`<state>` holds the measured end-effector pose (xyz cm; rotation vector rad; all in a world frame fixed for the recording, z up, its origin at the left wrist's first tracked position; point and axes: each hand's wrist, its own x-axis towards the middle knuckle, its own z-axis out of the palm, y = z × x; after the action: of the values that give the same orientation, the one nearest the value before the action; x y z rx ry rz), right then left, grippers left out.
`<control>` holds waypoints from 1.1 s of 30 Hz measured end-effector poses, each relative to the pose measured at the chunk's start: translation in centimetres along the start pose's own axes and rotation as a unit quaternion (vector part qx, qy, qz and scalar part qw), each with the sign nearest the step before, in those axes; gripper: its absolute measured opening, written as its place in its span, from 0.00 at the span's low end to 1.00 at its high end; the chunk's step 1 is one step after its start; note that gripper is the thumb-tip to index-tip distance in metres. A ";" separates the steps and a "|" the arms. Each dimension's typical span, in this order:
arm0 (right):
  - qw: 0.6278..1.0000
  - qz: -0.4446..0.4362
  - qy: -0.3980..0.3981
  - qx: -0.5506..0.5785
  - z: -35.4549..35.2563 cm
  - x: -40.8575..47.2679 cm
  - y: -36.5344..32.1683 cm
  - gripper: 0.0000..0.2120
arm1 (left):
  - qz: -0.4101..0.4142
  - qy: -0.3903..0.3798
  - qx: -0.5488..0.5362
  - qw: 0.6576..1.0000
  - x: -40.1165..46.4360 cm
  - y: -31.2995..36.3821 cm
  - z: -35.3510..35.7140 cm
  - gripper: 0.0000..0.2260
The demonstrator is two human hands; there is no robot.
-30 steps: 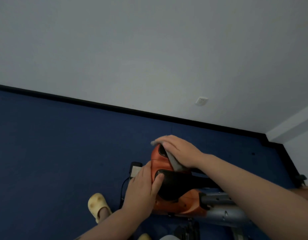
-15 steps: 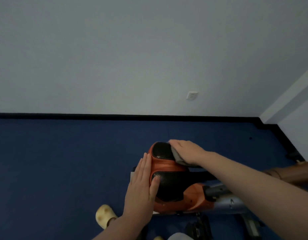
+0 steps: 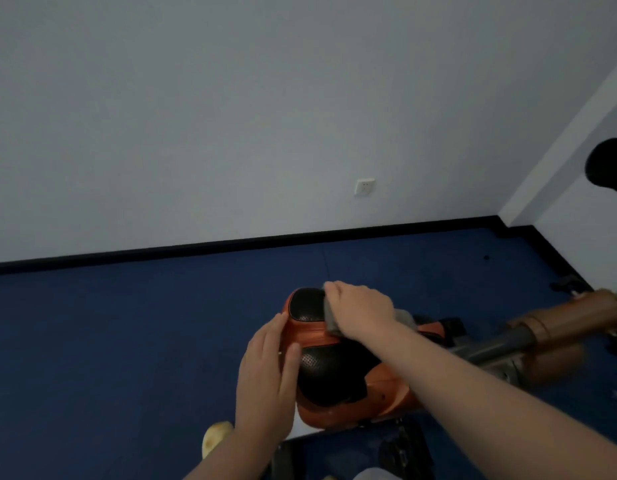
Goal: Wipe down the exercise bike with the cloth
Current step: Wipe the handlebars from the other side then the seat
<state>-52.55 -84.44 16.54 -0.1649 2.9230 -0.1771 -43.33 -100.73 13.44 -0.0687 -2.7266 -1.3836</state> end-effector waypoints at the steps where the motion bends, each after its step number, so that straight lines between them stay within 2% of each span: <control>1: 0.999 0.019 0.024 0.029 0.2 0.1 -1.5 0.16 | 0.001 0.016 -0.025 1.000 0.6 0.0 -0.1 0.21; 2: 0.997 0.021 0.055 0.059 0.6 -0.2 -2.5 0.18 | 0.001 0.028 -0.045 0.999 1.2 0.2 -0.2 0.18; 4: 0.991 -0.044 0.098 0.078 1.2 -1.8 -3.0 0.21 | -0.004 0.036 -0.074 0.997 2.3 0.5 -0.3 0.18; 6: 0.986 -0.113 0.091 0.081 1.3 -4.0 -1.8 0.23 | -0.001 0.022 -0.086 0.996 3.2 0.6 -0.5 0.20; 7: 0.987 -0.109 0.077 0.087 1.1 -4.9 -0.8 0.23 | 0.004 0.009 -0.081 0.997 3.6 0.5 -0.6 0.20; 11: 0.998 0.043 0.020 0.037 -0.1 -4.4 2.6 0.20 | 0.028 -0.055 -0.044 0.997 5.1 0.7 -0.5 0.22; 13: 0.997 0.079 0.005 -0.015 -0.7 -2.8 1.5 0.15 | 0.050 -0.093 -0.025 0.994 5.5 0.7 -0.6 0.22; 15: 0.994 0.100 0.023 -0.022 -0.5 -2.3 -0.7 0.15 | 0.065 -0.133 -0.017 0.989 6.0 0.4 -0.9 0.24; 18: 0.987 0.104 0.118 0.028 1.1 -4.9 -2.9 0.24 | 0.095 -0.163 -0.012 0.982 7.1 0.1 -1.5 0.23; 20: 0.986 0.106 0.126 0.035 1.3 -6.7 -1.9 0.26 | 0.120 -0.181 -0.001 0.976 8.3 0.1 -1.7 0.22; 22: 0.982 0.150 0.118 0.016 1.3 -7.9 0.2 0.24 | 0.153 -0.211 0.013 0.965 9.4 0.2 -1.7 0.21; 27: 0.957 0.280 0.077 0.023 0.6 -6.0 2.4 0.22 | 0.256 -0.280 0.055 0.924 12.9 1.8 -0.2 0.16; 31: 0.894 0.442 0.044 0.066 0.8 -5.0 -0.5 0.28 | 0.278 -0.319 0.097 0.901 14.1 2.3 1.4 0.18; 33: 0.882 0.451 0.123 0.060 2.0 -5.8 -4.3 0.32 | 0.259 -0.326 0.102 0.904 14.1 2.0 1.8 0.18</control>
<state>-46.11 -88.21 16.34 1.2930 2.8537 -0.2286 -57.28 -98.11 15.28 -1.3556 -2.9532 -1.0307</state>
